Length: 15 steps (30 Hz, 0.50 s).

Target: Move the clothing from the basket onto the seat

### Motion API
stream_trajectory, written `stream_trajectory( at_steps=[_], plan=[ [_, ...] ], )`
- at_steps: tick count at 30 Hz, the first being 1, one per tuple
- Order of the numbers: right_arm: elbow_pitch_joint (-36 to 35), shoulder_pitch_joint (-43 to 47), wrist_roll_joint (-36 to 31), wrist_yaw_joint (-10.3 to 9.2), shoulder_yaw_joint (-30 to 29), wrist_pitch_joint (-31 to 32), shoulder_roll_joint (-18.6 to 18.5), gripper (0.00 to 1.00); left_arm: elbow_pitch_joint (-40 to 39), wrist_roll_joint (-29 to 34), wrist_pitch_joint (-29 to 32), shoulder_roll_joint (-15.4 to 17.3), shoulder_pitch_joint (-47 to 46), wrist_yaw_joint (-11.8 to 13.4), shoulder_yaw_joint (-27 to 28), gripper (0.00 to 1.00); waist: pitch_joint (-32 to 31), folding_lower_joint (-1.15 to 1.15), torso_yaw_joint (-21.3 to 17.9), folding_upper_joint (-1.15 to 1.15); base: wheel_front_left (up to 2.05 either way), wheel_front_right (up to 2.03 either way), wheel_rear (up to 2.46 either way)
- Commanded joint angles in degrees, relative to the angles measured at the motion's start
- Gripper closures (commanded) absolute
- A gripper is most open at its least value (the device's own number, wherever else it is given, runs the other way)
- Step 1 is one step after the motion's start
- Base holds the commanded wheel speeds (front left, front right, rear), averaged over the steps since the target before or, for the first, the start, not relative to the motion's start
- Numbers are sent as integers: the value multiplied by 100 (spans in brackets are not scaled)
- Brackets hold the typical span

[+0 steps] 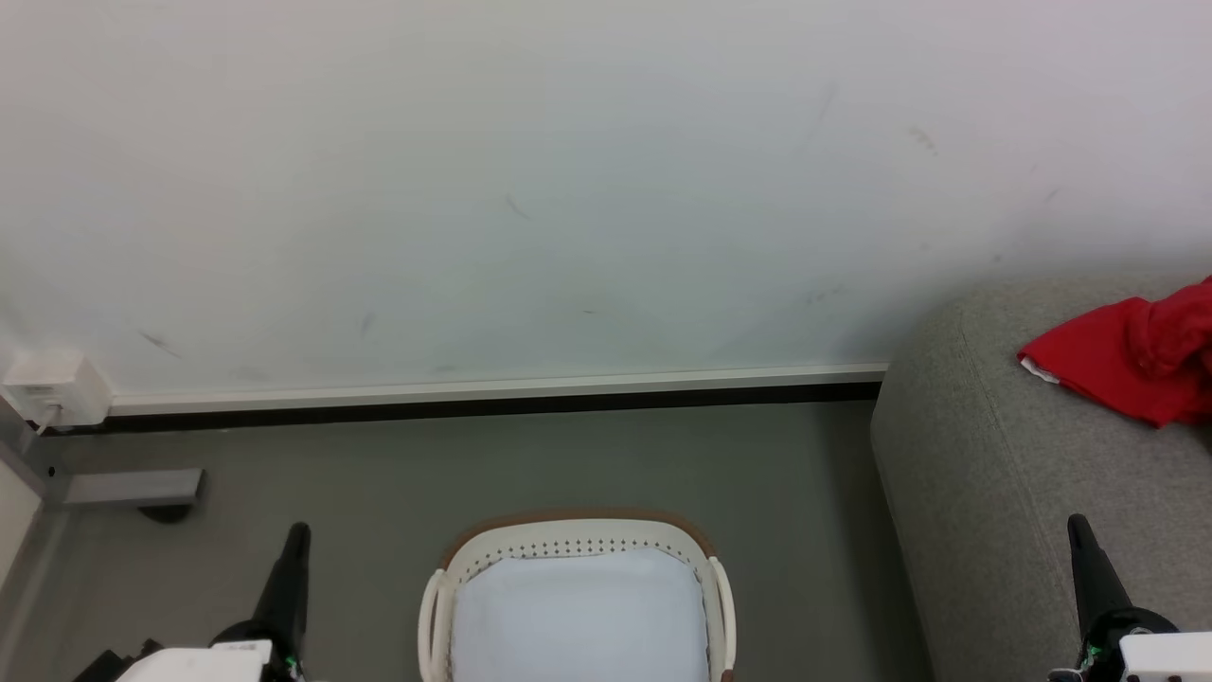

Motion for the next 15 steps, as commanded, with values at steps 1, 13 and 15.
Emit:
stream_trajectory(
  at_steps=[1,13,15],
  plan=[
    [-46,-75,115,-10,-27,48,-47,100,-24,-134,26,46,-84,-26,16,100,6,0,4,0,0,0,0],
    [-95,-120,593,-12,-93,177,-49,100,-30,-589,159,47,-163,-35,33,100,51,0,33,0,0,0,0],
    [-102,-129,655,-12,-103,179,-49,100,-31,-671,180,48,-173,-36,37,100,58,0,38,0,0,0,0]
  ],
)
